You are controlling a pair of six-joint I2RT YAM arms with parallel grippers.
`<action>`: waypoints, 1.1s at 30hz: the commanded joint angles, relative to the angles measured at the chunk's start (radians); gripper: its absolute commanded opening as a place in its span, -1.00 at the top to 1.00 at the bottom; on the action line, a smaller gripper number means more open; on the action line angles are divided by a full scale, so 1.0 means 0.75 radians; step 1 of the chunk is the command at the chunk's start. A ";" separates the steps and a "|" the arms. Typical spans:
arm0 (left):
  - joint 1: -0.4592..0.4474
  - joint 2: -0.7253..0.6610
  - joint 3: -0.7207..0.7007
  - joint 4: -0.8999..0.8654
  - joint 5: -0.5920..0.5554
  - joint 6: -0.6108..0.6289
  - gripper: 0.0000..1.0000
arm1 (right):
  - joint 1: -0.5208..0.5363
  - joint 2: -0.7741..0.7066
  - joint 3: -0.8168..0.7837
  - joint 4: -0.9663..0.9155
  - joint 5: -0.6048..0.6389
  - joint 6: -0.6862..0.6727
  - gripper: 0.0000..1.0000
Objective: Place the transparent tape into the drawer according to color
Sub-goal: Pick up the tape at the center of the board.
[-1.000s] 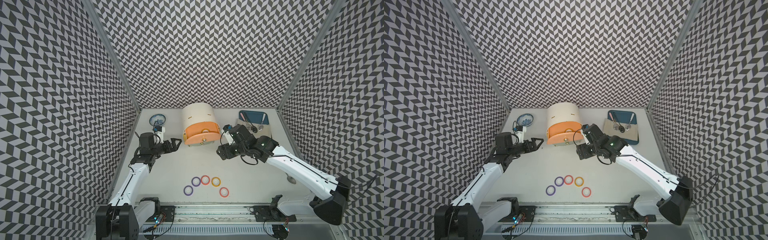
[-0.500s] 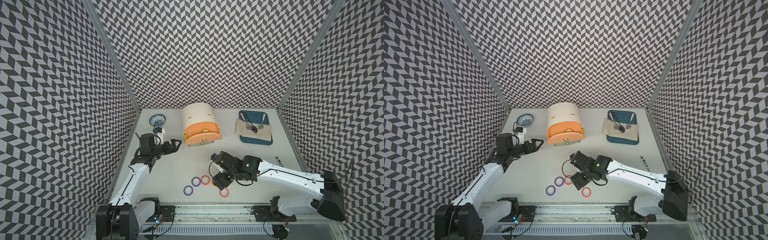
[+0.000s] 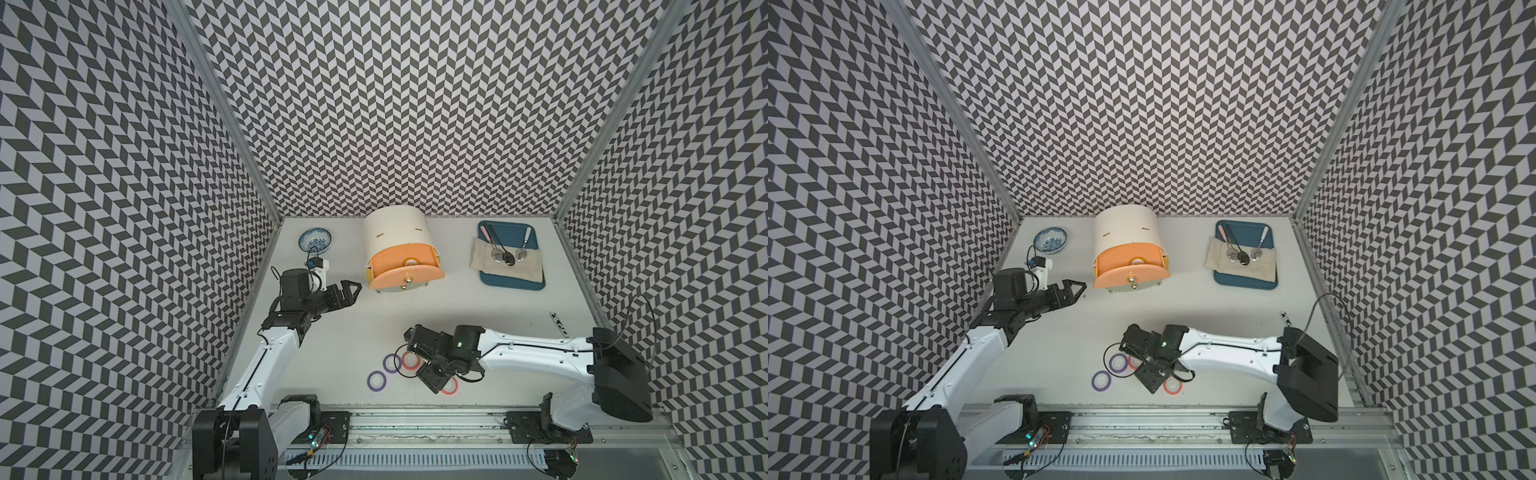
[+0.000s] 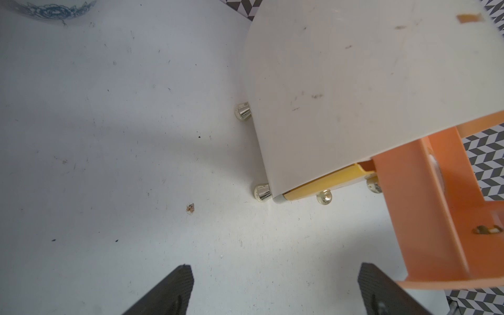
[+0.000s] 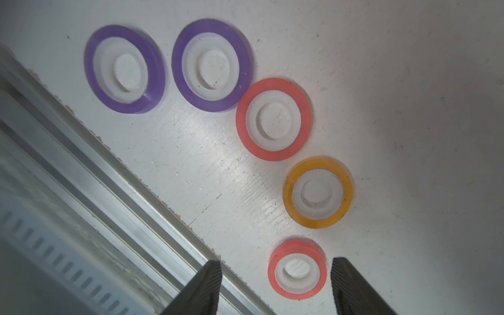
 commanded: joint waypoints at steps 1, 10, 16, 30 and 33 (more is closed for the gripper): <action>0.009 0.008 -0.012 -0.011 -0.013 0.027 -1.00 | 0.020 0.062 0.056 -0.005 0.070 -0.038 -0.29; 0.011 0.010 -0.014 -0.009 -0.009 0.031 -1.00 | 0.035 0.184 0.103 -0.024 0.085 -0.083 -0.18; 0.017 0.012 -0.015 -0.008 -0.005 0.032 -1.00 | 0.035 0.252 0.141 -0.048 0.098 -0.114 -0.13; 0.026 0.011 -0.018 0.002 0.016 0.034 -1.00 | 0.033 0.357 0.169 -0.087 0.103 -0.150 -0.08; 0.029 0.011 -0.018 0.004 0.020 0.034 -1.00 | 0.031 0.368 0.169 -0.091 0.098 -0.158 -0.07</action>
